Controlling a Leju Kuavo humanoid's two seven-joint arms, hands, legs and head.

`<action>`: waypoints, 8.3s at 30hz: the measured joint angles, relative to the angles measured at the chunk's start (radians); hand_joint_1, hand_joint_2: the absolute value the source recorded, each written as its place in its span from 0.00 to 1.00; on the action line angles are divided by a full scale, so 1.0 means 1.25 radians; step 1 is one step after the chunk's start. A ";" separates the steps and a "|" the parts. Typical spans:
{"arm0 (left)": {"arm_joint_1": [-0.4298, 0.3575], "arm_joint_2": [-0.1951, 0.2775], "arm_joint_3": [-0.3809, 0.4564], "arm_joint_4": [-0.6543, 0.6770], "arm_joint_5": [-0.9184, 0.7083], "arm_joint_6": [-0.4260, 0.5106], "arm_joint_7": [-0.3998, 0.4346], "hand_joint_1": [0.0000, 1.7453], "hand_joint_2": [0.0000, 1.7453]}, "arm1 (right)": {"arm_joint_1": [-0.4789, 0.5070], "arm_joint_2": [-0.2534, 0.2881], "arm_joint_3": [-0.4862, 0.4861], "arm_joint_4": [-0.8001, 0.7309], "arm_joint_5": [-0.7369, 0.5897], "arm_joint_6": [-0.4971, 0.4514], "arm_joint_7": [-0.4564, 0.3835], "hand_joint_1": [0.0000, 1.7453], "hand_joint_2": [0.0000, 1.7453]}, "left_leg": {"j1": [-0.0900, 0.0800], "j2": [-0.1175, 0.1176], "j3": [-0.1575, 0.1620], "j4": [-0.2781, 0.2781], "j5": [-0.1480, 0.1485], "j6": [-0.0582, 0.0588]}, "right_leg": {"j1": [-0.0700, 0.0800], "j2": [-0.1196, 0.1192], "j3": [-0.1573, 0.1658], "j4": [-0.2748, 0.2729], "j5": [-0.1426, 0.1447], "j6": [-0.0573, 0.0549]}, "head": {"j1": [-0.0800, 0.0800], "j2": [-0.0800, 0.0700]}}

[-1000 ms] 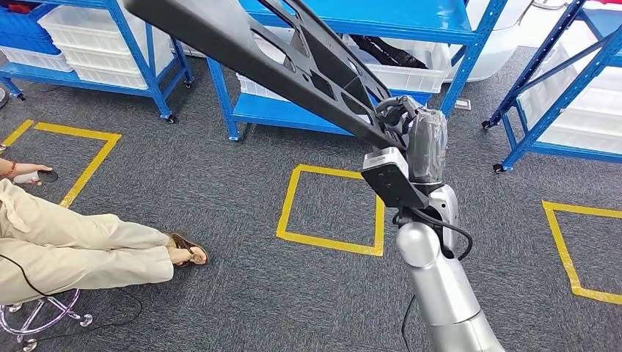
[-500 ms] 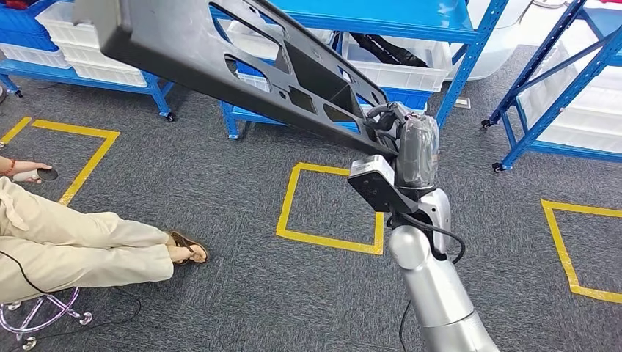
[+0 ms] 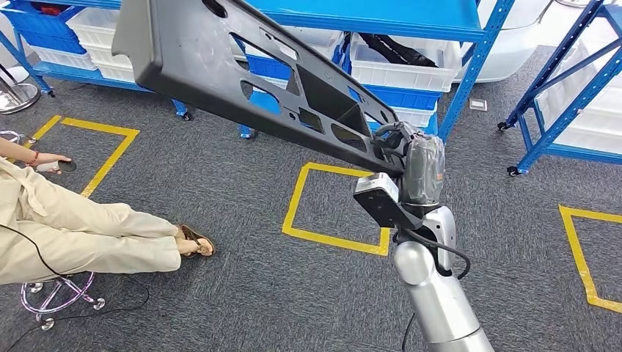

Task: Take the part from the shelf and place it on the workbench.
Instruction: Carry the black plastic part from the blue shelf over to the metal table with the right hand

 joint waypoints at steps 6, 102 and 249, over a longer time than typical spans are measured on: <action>-0.001 0.000 0.000 0.000 0.007 0.001 0.004 0.00 1.00 | 0.012 0.001 0.000 -0.003 0.003 0.000 -0.002 1.00 1.00 | -0.003 0.026 -0.071 0.205 -0.105 0.006 | 0.018 -0.030 -0.011 0.000 0.008 -0.015 | -0.002 0.000; -0.004 -0.021 0.019 0.001 -0.002 0.014 0.020 0.00 1.00 | 0.035 0.007 0.000 -0.055 0.095 0.027 0.029 1.00 1.00 | 0.004 0.064 0.037 0.017 -0.044 -0.005 | 0.015 -0.057 -0.014 -0.007 0.017 -0.005 | -0.008 0.000; 0.004 -0.010 0.024 -0.002 0.017 0.006 0.023 0.00 1.00 | -0.340 0.158 0.108 0.268 0.137 0.226 0.154 1.00 1.00 | -0.009 0.016 -0.028 0.131 -0.109 0.006 | 0.006 -0.007 -0.044 -0.006 0.040 -0.014 | -0.004 0.000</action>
